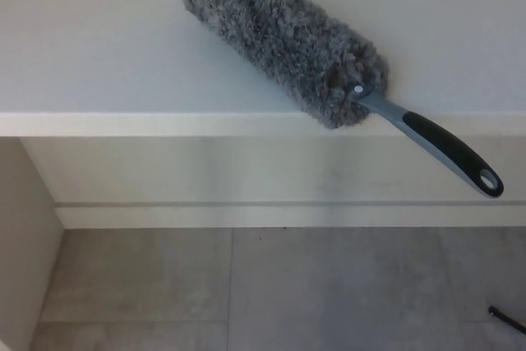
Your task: Pick up a grey duster using the right hand and walk towards the window and then clean the window using the duster
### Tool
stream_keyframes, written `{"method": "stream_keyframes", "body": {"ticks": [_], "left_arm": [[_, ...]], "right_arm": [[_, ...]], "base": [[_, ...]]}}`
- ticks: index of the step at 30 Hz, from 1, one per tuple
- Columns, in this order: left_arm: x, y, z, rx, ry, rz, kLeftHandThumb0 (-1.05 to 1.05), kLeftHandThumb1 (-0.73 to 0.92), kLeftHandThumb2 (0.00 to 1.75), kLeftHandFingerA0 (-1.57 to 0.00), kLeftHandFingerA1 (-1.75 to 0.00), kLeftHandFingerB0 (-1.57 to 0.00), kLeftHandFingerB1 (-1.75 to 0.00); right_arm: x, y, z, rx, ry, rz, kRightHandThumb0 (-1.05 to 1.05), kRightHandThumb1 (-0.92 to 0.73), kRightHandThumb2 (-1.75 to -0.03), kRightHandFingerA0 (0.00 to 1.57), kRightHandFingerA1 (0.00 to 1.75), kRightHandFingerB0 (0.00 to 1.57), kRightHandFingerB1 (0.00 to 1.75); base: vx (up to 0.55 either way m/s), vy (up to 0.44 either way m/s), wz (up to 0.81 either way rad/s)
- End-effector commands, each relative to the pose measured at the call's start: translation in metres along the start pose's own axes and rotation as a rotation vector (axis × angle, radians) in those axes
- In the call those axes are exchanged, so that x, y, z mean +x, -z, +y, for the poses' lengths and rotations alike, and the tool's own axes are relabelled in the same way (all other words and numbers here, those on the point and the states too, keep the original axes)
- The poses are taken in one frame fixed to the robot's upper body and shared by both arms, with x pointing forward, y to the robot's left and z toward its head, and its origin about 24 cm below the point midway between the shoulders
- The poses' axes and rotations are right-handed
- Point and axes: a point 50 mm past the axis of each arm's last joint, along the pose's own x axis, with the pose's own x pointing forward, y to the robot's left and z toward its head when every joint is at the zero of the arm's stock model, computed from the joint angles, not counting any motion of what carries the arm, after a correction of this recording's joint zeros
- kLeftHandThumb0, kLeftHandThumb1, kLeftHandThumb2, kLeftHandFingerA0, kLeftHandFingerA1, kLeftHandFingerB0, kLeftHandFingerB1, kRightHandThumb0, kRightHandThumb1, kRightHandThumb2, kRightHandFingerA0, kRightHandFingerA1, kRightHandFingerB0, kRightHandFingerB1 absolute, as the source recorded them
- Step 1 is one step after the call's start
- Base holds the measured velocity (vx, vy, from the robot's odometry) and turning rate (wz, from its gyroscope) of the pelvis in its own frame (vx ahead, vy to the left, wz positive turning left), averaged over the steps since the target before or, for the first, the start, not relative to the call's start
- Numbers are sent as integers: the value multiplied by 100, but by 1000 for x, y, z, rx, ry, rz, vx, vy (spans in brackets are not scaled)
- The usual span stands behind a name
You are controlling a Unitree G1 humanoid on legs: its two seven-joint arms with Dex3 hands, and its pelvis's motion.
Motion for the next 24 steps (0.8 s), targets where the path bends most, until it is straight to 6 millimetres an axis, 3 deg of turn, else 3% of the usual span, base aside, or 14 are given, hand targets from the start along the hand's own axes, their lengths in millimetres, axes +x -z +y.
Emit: {"method": "stream_keyframes", "body": {"ticks": [1, 2, 3, 5, 6, 7, 9, 10, 11, 14, 15, 20, 21, 24], "left_arm": [[-2, -7, 2, 6, -28, -101, 14, 55, 117, -102, -111, -85, -90], [-3, -3, 4, -29, -42, -92, 11, 56, 111, -101, -111, -84, -89], [-3, -3, 5, -39, -46, -87, 9, 56, 109, -101, -113, -85, -90], [-3, -3, 5, -41, -47, -86, 9, 56, 109, -101, -113, -85, -90], [-4, -2, 4, -46, -49, -90, 10, 57, 110, -102, -112, -85, -90], [-5, -1, 4, -49, -50, -92, 10, 57, 110, -102, -112, -85, -90], [-5, -1, 4, -49, -50, -92, 10, 57, 110, -102, -112, -85, -90], [-6, 1, 5, -45, -58, -85, 10, 56, 111, -103, -115, -85, -90], [-9, 4, 5, -39, -69, -76, 10, 56, 111, -103, -115, -85, -90], [-9, 5, 5, -41, -69, -76, 10, 56, 111, -103, -115, -85, -90], [-11, 11, 4, -44, -72, -58, 14, 55, 109, -98, -108, -79, -86], [-12, 13, 4, -46, -74, -50, 14, 55, 109, -98, -108, -79, -86], [-13, 15, 3, -46, -74, -51, 9, 57, 106, -97, -115, -81, -87], [-13, 15, 3, -45, -75, -51, 9, 57, 106, -97, -115, -81, -87]], "right_arm": [[-13, -34, -7, -160, 56, -173, -34, -59, -63, 48, 84, 22, 55], [-18, -88, -12, -304, 67, -389, -63, -47, -84, 26, 68, 8, 46], [-21, -105, -14, -324, 75, -438, -65, -48, -84, 19, 62, 7, 45], [-22, -110, -14, -327, 77, -448, -65, -48, -84, 19, 62, 7, 45], [-22, -138, -18, -369, 120, -521, -74, -65, -60, 12, 56, 14, 36], [-23, -149, -20, -387, 143, -550, -74, -65, -60, 12, 56, 14, 36], [-24, -150, -20, -389, 144, -545, -74, -65, -60, 12, 56, 14, 36], [-20, -165, -18, -413, 183, -589, -43, -30, -95, 12, 64, 0, 54], [-17, -187, -16, -445, 253, -651, -43, -30, -95, 12, 64, 0, 54], [-17, -188, -16, -449, 255, -644, -43, -30, -95, 12, 64, 0, 54], [-11, -200, -15, -487, 292, -657, -88, -64, -59, 4, 93, 0, 96], [-9, -206, -14, -507, 314, -653, -88, -64, -59, 4, 93, 0, 96], [-2, -212, -10, -514, 337, -637, -86, -60, -58, 0, 83, 0, 93], [1, -216, -9, -518, 349, -625, -86, -60, -58, 0, 83, 0, 93]], "base": [[0, 0, 0], [0, 0, 0], [0, 0, 0], [0, 0, 0], [0, 0, 0], [0, 0, 0], [0, 0, 0], [0, 0, 0], [0, 0, 0], [0, 0, 0], [0, 0, 0], [0, 0, 0], [0, 0, 0], [0, 0, 0]]}}
